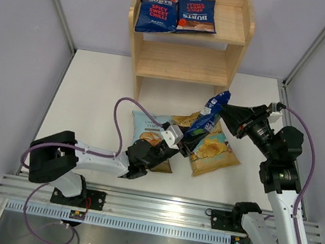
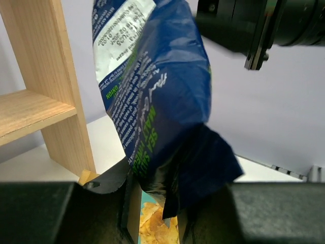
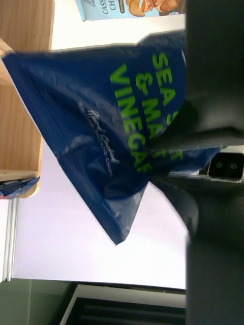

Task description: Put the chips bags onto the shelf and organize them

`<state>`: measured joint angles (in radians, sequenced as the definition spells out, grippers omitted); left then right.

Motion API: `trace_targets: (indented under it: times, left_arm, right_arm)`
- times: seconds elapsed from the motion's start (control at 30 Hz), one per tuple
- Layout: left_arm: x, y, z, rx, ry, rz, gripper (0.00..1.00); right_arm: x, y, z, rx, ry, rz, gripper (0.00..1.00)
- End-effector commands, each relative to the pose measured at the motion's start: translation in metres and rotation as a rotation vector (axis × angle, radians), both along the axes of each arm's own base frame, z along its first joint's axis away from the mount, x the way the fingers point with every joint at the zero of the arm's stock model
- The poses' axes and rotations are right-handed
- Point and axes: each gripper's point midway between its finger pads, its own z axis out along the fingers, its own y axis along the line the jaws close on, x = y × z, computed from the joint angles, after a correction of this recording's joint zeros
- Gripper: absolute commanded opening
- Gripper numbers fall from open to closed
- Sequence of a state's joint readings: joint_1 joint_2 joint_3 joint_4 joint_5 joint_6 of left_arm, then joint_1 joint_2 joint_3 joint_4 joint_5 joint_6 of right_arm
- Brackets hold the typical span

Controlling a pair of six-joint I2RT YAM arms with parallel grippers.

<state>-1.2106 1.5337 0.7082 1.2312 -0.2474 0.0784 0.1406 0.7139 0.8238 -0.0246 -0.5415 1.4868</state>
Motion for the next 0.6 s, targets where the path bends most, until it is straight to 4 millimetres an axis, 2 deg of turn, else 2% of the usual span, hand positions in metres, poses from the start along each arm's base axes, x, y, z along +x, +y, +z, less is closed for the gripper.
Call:
trace_targets:
  times: [0.0, 0.03, 0.13, 0.17, 0.3, 0.33, 0.37, 0.4, 0.43, 0.47, 0.5, 0.57]
  left_arm:
    - [-0.018, 0.035, 0.075, -0.264, -0.032, -0.038, 0.18]
    - [-0.02, 0.033, 0.069, -0.247, 0.012, -0.072, 0.18]
    - [-0.026, 0.041, 0.069, -0.245, 0.106, -0.132, 0.18]
    - [-0.022, 0.047, 0.07, -0.247, 0.13, -0.132, 0.18]
    - [-0.025, 0.065, 0.08, -0.273, 0.237, -0.24, 0.17]
    - [-0.032, 0.066, 0.08, -0.277, 0.259, -0.291, 0.18]
    - [-0.034, 0.075, 0.09, -0.295, 0.25, -0.319, 0.18]
    - [-0.038, 0.079, 0.094, -0.308, 0.253, -0.342, 0.18]
    - [-0.043, 0.083, 0.098, -0.322, 0.261, -0.388, 0.18]
    - [-0.049, 0.086, 0.104, -0.337, 0.259, -0.42, 0.18]
    - [-0.053, 0.087, 0.107, -0.347, 0.261, -0.45, 0.17]
    - [-0.065, 0.087, 0.117, -0.372, 0.265, -0.534, 0.18]
  right_arm:
    - [0.001, 0.0, 0.006, -0.137, -0.108, -0.014, 0.46]
    - [0.004, 0.0, 0.014, -0.183, -0.13, -0.019, 0.62]
    - [0.005, 0.001, 0.006, -0.345, -0.186, 0.01, 0.78]
    - [0.006, 0.001, 0.01, -0.369, -0.206, 0.012, 0.8]
    - [-0.002, 0.011, 0.018, -0.391, -0.32, 0.093, 0.82]
    - [-0.005, 0.015, 0.02, -0.374, -0.337, 0.125, 0.83]
    - [-0.01, 0.023, 0.012, -0.35, -0.337, 0.203, 0.83]
    - [-0.016, 0.028, 0.033, -0.29, -0.431, 0.23, 0.82]
    - [-0.015, 0.031, 0.023, -0.252, -0.421, 0.266, 0.83]
    - [-0.018, 0.033, 0.027, -0.219, -0.446, 0.291, 0.83]
    - [-0.028, 0.035, 0.042, -0.174, -0.515, 0.327, 0.82]
    - [-0.033, 0.04, 0.045, -0.149, -0.535, 0.372, 0.82]
